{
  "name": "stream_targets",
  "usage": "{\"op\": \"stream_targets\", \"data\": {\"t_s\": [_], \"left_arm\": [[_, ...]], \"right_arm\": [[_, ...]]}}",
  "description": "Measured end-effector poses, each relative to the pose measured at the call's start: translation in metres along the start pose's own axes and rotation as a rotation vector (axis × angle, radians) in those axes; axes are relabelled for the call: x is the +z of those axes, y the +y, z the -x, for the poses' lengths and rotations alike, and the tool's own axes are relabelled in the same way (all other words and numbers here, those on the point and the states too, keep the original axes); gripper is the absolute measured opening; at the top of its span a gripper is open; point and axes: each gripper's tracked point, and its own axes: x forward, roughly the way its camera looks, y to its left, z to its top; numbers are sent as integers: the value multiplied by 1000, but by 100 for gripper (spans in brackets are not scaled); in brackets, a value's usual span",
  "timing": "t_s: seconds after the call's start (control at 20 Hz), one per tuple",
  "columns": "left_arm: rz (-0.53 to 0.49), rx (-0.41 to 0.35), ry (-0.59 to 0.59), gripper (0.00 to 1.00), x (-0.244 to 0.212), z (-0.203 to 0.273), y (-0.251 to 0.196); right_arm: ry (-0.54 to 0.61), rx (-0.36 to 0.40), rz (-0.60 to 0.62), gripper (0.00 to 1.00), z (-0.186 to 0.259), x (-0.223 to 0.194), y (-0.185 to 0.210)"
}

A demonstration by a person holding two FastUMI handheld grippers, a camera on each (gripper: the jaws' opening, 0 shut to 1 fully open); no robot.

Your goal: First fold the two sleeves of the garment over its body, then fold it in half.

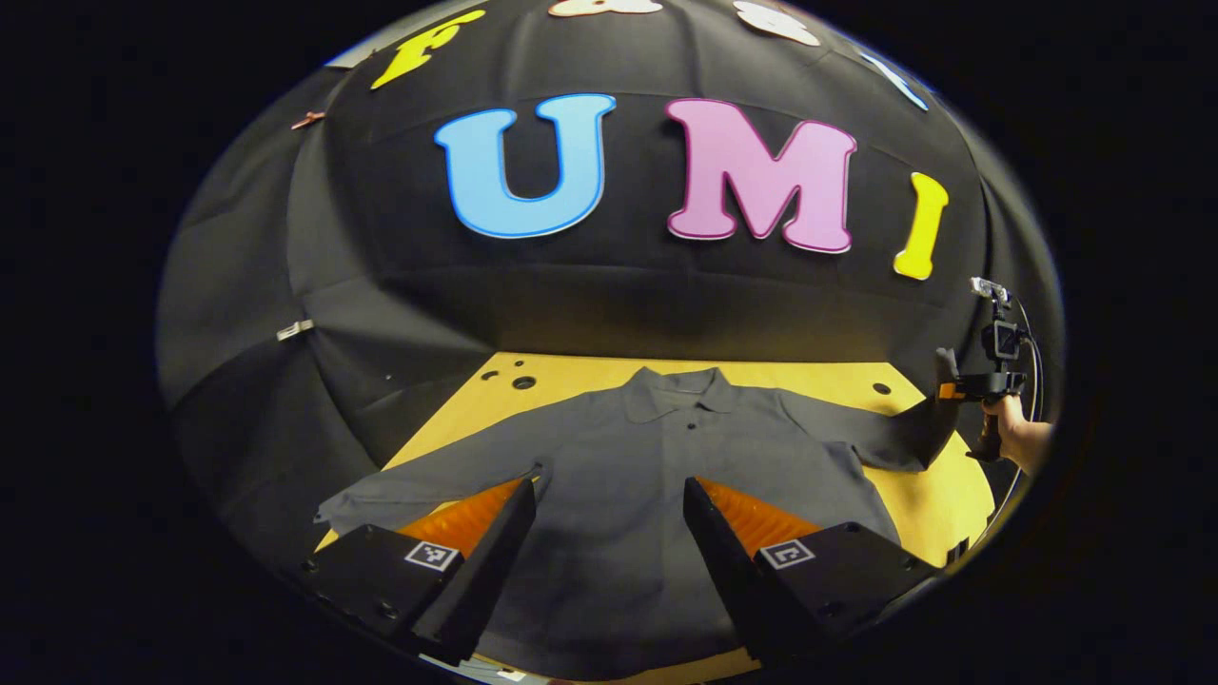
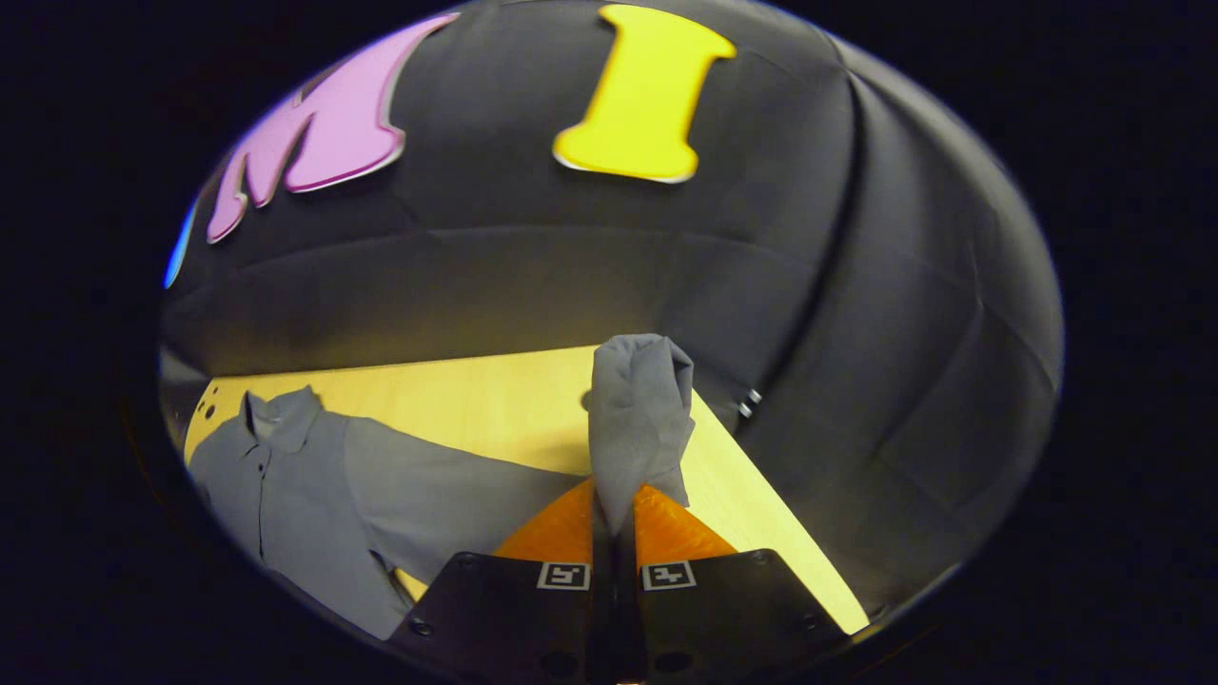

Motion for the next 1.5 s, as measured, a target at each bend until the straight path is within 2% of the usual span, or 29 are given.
{"op": "stream_targets", "data": {"t_s": [0.15,0.45,0.5,0.55,0.8,1.05,1.3,1.45,1.5], "left_arm": [[38,66,12,99,-15,15,29],[147,199,45,99,-43,38,86],[161,220,43,99,-44,41,94],[171,240,45,99,-49,42,101],[183,337,49,99,-60,62,144],[245,420,89,99,-81,82,178],[255,465,111,99,-87,84,205],[267,485,109,99,-85,80,222],[274,492,107,99,-86,78,228]], "right_arm": [[-43,95,14,5,16,20,2],[-151,271,138,5,69,65,26],[-155,302,142,0,78,71,30],[-154,331,145,5,86,75,34],[-134,482,205,5,128,83,46],[-63,602,235,5,197,99,30],[23,684,241,5,254,102,11],[75,688,294,5,278,93,-7],[84,695,306,0,288,90,-9]]}}
